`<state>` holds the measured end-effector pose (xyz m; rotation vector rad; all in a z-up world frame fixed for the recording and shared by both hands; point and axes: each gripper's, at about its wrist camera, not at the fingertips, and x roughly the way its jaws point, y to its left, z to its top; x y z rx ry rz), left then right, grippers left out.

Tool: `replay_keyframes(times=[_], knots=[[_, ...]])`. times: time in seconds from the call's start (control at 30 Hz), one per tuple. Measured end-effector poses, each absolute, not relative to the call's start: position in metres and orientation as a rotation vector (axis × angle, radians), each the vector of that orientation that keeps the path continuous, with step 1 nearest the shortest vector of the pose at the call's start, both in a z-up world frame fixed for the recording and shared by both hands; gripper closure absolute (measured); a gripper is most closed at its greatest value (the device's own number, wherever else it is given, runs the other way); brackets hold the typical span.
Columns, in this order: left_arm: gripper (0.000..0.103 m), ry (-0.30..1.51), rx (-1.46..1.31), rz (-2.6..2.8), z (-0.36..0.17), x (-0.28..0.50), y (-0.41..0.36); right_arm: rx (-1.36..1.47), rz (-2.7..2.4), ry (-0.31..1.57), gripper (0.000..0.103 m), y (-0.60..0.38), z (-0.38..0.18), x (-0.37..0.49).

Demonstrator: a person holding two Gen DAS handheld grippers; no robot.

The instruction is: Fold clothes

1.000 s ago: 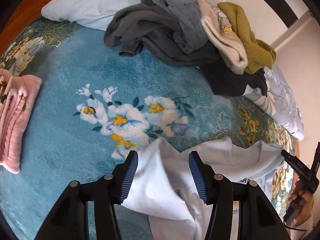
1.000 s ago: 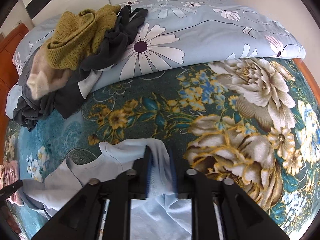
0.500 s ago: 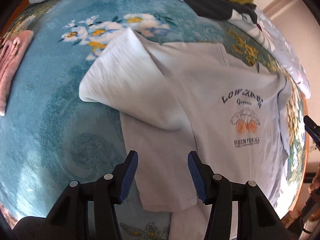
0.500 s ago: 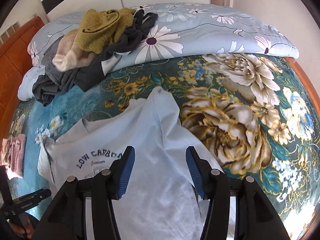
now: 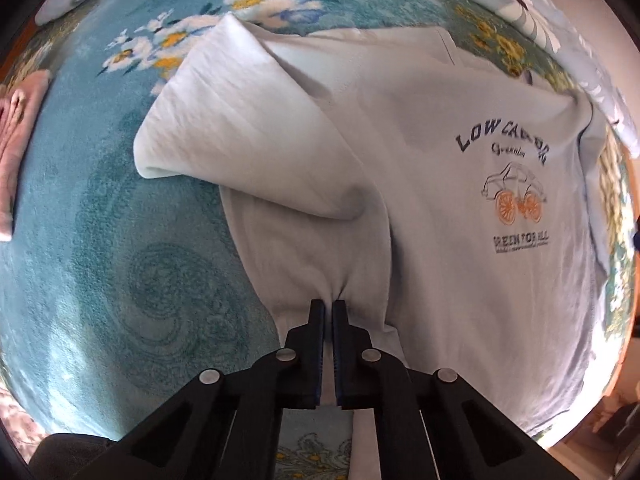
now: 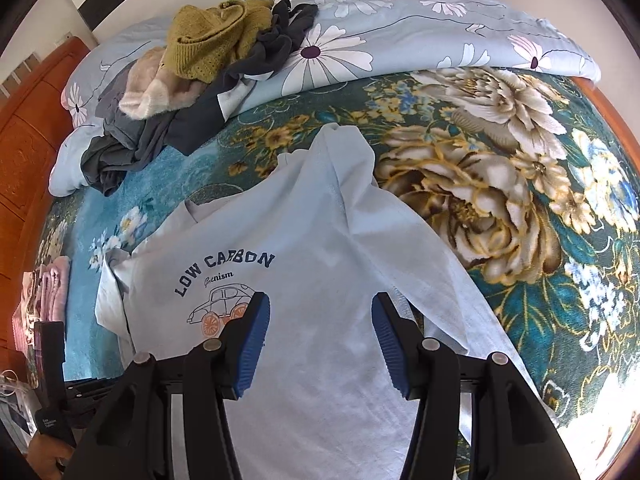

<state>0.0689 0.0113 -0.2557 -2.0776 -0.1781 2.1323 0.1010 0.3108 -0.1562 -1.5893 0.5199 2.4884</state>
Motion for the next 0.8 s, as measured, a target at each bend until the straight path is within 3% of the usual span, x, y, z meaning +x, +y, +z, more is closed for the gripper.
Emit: replay_keyframes(times=[0.07,0.33,0.53,0.8], knots=[[0.099,-0.361,-2.019,2.168,-0.241,0.068,-0.013,-1.579,2.493,0.544,0.048,0.314,-0.155,0.103],[0.099,-0.716,-1.802,2.691,-0.167,0.059,-0.173,-1.517,2.471,0.568,0.048,0.34,-0.15,0.112],[0.099,-0.573,-1.89,2.886,-0.157,0.042,-0.244,-1.514,2.402,0.581,0.049,0.384,-0.145,0.124],[0.095,-0.614,-1.893,2.923,-0.16,0.014,-0.24,-1.572,2.282,0.491,0.048,0.437,-0.144,0.171]])
